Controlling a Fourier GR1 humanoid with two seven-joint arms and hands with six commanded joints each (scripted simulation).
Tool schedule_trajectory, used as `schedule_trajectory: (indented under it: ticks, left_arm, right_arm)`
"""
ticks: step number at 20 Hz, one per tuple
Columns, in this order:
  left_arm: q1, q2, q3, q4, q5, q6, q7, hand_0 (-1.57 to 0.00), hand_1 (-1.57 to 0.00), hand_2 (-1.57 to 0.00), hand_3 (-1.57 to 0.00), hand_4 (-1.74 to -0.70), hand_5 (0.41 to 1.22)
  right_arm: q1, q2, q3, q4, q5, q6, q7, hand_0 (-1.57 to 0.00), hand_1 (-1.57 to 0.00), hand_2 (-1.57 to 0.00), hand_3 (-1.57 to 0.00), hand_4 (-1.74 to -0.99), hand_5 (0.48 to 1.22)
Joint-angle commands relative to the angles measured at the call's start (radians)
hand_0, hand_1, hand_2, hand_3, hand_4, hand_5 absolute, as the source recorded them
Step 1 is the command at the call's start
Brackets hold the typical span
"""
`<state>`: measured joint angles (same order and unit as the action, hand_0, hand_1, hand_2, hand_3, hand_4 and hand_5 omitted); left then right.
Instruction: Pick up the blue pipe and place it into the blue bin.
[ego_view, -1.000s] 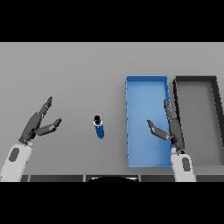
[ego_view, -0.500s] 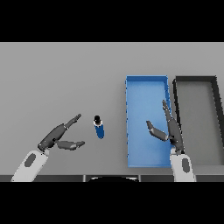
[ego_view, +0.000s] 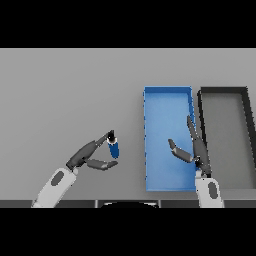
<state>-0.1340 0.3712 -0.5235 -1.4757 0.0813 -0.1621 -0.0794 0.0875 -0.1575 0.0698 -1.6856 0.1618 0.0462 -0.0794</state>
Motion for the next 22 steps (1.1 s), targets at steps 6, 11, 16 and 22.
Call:
schedule_trajectory:
  ticks: [6,11,16,22]
  left_arm:
    - [-0.067,-0.081,-0.031,0.116,-0.077,0.041,0.02,0.0,0.0,0.0,0.0,-1.06,0.425]
    - [-0.089,-0.137,-0.03,0.169,-0.054,0.025,-0.028,0.0,0.0,0.0,0.0,-1.11,0.463]
    - [-0.074,-0.207,-0.001,0.187,0.016,0.025,-0.078,-0.36,-0.55,-0.69,-0.74,-1.37,0.832]
    - [-0.065,-0.22,-0.031,0.177,-0.012,0.04,-0.111,-1.25,-1.3,-1.34,-1.33,-1.53,1.119]
  right_arm:
    - [-0.01,-0.008,-0.015,0.007,-0.015,0.004,-0.016,0.0,0.0,0.0,0.0,-1.222,0.642]
    - [-0.002,-0.004,-0.007,0.002,0.004,-0.006,-0.014,0.0,0.0,0.0,0.0,-1.207,0.65]
    - [0.006,-0.001,-0.002,-0.006,0.006,-0.006,-0.017,0.0,0.0,0.0,0.0,-1.22,0.656]
    - [0.003,0.002,-0.006,0.006,-0.013,0.008,-0.022,0.0,0.0,0.0,0.0,-1.224,0.651]
